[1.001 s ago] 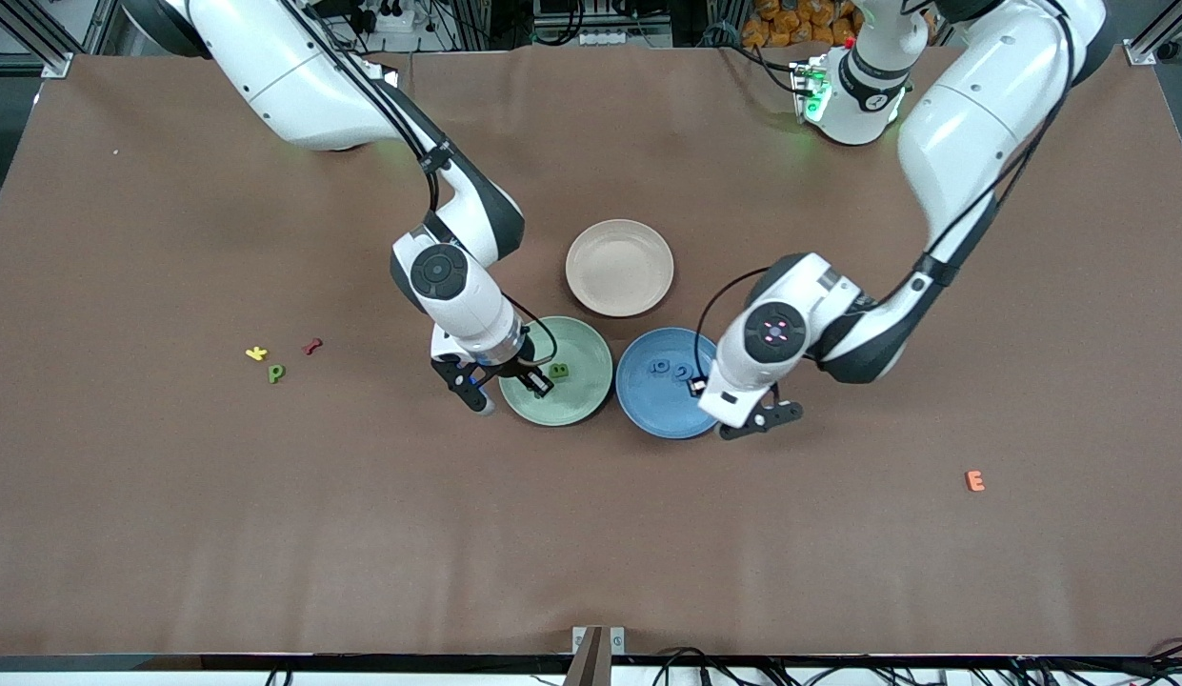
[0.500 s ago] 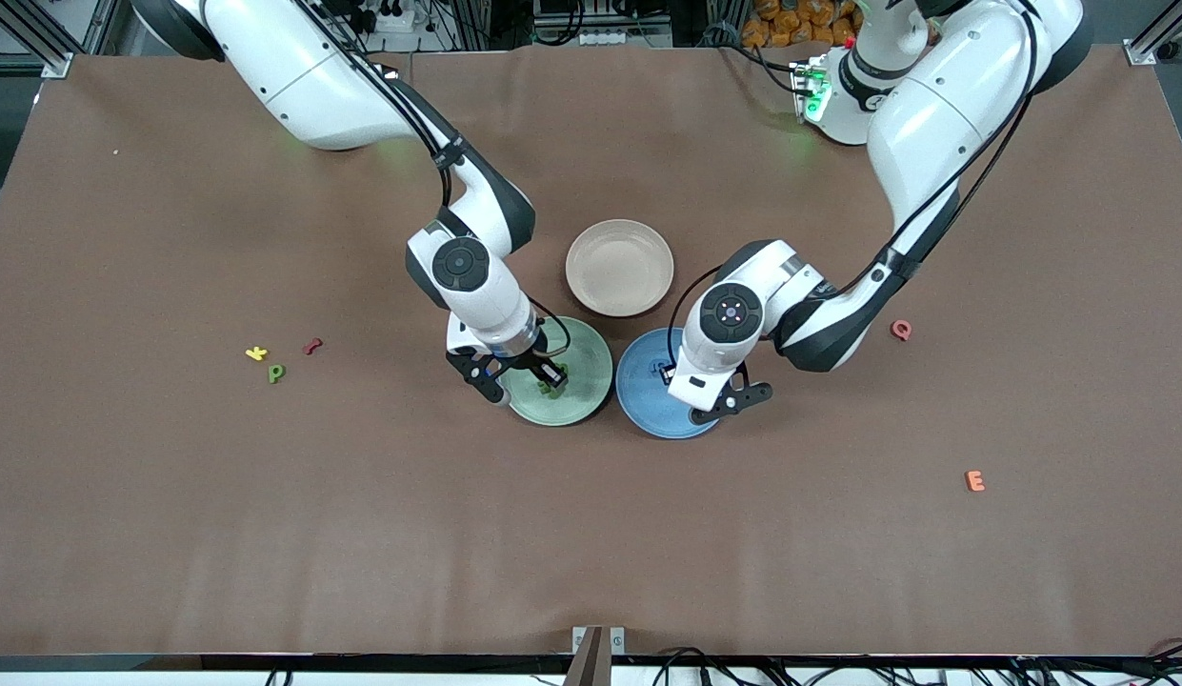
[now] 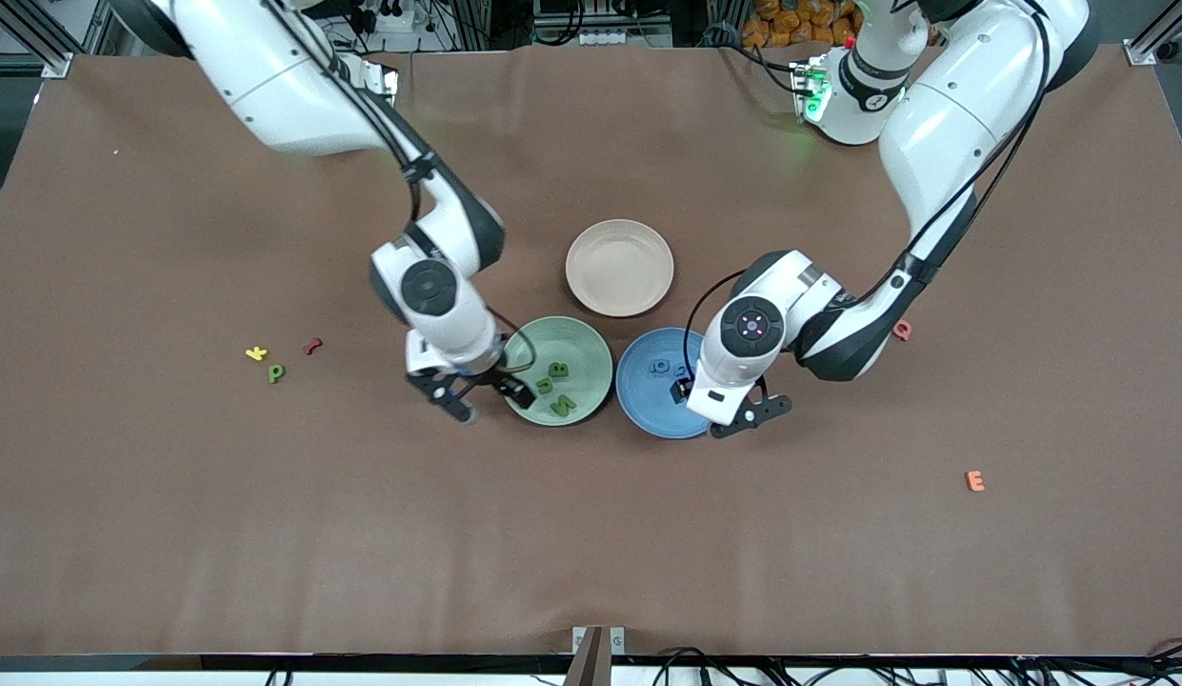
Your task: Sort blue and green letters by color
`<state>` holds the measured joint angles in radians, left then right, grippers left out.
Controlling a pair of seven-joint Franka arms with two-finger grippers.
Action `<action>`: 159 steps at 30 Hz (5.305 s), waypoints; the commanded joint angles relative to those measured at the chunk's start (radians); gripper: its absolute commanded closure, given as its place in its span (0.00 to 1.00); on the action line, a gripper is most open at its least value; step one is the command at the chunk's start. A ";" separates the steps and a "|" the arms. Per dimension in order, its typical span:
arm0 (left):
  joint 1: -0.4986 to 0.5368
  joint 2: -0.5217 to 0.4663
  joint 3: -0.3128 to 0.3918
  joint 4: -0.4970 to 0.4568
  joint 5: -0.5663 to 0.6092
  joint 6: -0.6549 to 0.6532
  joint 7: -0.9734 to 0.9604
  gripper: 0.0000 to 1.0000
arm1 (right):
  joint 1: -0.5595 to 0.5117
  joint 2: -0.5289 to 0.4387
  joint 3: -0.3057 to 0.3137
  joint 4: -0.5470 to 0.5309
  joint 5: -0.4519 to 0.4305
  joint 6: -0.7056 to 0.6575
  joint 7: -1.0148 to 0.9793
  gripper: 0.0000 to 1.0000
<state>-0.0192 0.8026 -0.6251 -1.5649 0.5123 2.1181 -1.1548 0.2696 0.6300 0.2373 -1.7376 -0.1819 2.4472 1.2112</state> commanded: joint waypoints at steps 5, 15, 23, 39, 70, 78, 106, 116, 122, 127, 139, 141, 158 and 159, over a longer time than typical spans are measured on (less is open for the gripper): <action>0.036 -0.043 -0.004 -0.009 0.006 -0.018 0.036 0.00 | -0.208 -0.110 0.013 -0.152 -0.014 -0.017 -0.255 0.00; 0.057 -0.069 -0.007 -0.011 0.002 -0.063 0.096 0.00 | -0.365 -0.171 -0.004 -0.253 -0.016 -0.011 -0.455 0.00; 0.128 -0.109 -0.041 -0.023 -0.067 -0.090 0.360 0.00 | -0.473 -0.243 -0.015 -0.347 -0.016 -0.005 -0.627 0.00; 0.085 -0.324 0.189 -0.127 -0.380 -0.107 0.940 0.00 | -0.524 -0.291 -0.016 -0.482 -0.048 0.075 -0.660 0.00; 0.032 -0.835 0.534 -0.150 -0.489 -0.441 1.254 0.00 | -0.559 -0.254 -0.020 -0.514 -0.103 0.159 -0.664 0.23; 0.007 -0.833 0.533 -0.123 -0.396 -0.481 1.347 0.00 | -0.567 -0.243 -0.027 -0.513 -0.120 0.171 -0.664 0.23; 0.042 -0.824 0.567 -0.057 -0.548 -0.501 1.270 0.00 | -0.566 -0.222 -0.049 -0.513 -0.146 0.216 -0.664 0.38; 0.051 -0.815 0.564 -0.058 -0.540 -0.501 1.274 0.00 | -0.566 -0.214 -0.049 -0.511 -0.146 0.228 -0.664 0.38; 0.053 -0.815 0.564 -0.057 -0.551 -0.501 1.271 0.00 | -0.566 -0.207 -0.049 -0.511 -0.146 0.236 -0.664 0.38; 0.053 -0.815 0.564 -0.057 -0.551 -0.501 1.273 0.00 | -0.566 -0.199 -0.049 -0.511 -0.146 0.246 -0.664 0.38; 0.054 -0.815 0.564 -0.057 -0.549 -0.501 1.281 0.00 | -0.566 -0.199 -0.049 -0.511 -0.146 0.248 -0.664 0.41; 0.054 -0.815 0.564 -0.057 -0.546 -0.501 1.281 0.00 | -0.566 -0.199 -0.049 -0.511 -0.146 0.248 -0.664 0.48; 0.054 -0.815 0.561 -0.057 -0.540 -0.501 1.282 0.00 | -0.567 -0.191 -0.049 -0.511 -0.148 0.248 -0.664 0.65; 0.054 -0.815 0.561 -0.057 -0.540 -0.501 1.282 0.00 | -0.567 -0.191 -0.049 -0.511 -0.148 0.248 -0.664 0.68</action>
<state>0.0284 -0.0205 -0.0615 -1.6469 -0.0140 1.6404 0.1269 -0.2792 0.4357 0.1794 -2.2433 -0.3030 2.6806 0.5459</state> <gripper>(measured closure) 0.000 0.630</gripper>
